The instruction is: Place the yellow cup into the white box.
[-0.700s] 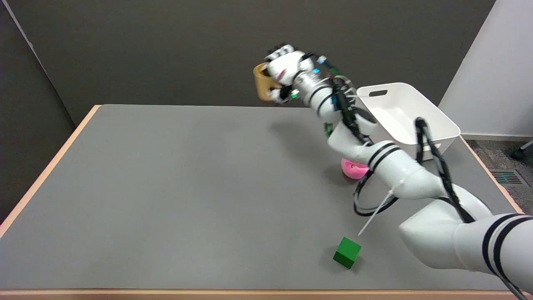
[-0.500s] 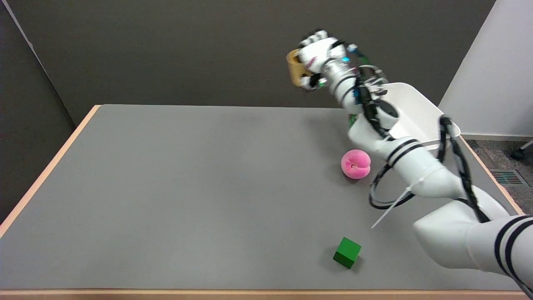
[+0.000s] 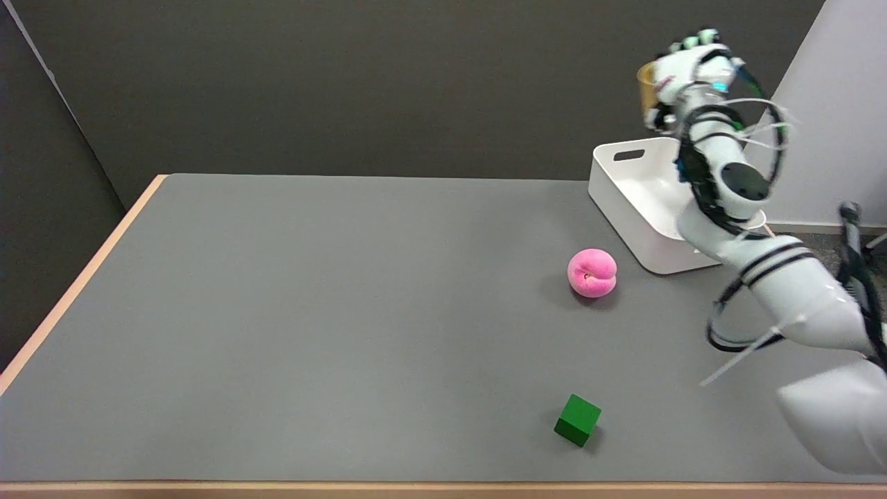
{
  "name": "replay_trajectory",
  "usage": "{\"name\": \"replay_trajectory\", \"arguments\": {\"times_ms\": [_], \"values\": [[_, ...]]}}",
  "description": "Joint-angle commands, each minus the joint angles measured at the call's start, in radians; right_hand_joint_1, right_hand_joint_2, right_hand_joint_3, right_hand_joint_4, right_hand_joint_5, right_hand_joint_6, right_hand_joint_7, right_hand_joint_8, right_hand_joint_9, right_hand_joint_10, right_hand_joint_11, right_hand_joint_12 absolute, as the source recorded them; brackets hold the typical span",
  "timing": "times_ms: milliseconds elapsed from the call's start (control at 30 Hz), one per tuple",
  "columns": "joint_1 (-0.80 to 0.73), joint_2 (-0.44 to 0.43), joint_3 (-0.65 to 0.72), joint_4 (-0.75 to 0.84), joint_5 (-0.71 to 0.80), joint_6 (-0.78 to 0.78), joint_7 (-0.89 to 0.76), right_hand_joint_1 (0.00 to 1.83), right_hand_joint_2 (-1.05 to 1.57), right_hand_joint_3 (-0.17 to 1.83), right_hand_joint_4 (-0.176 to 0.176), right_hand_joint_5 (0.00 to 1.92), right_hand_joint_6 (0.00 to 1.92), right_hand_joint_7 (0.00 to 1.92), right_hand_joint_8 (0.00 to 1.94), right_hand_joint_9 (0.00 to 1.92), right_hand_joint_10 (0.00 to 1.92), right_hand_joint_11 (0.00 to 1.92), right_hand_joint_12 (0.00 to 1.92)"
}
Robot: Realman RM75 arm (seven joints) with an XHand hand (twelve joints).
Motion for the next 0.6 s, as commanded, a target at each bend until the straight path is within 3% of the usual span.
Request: {"name": "replay_trajectory", "arguments": {"times_ms": [33, 367, 600], "values": [[-0.285, 0.18, 0.106, 0.136, -0.031, -0.234, 0.136, 0.81, 1.1, 0.47, 0.176, 0.62, 1.63, 0.23, 0.42, 0.12, 0.6, 0.0, 0.88], [-0.166, 0.107, -0.105, -0.099, -0.042, -0.158, 0.295, 0.81, 1.1, 0.47, 0.176, 0.62, 1.63, 0.23, 0.42, 0.12, 0.6, 0.0, 0.88], [-0.101, 0.052, -0.175, -0.239, -0.046, -0.11, 0.377, 0.81, 1.11, 0.46, 0.176, 0.62, 1.62, 0.22, 0.41, 0.12, 0.58, 0.0, 0.84]]}}
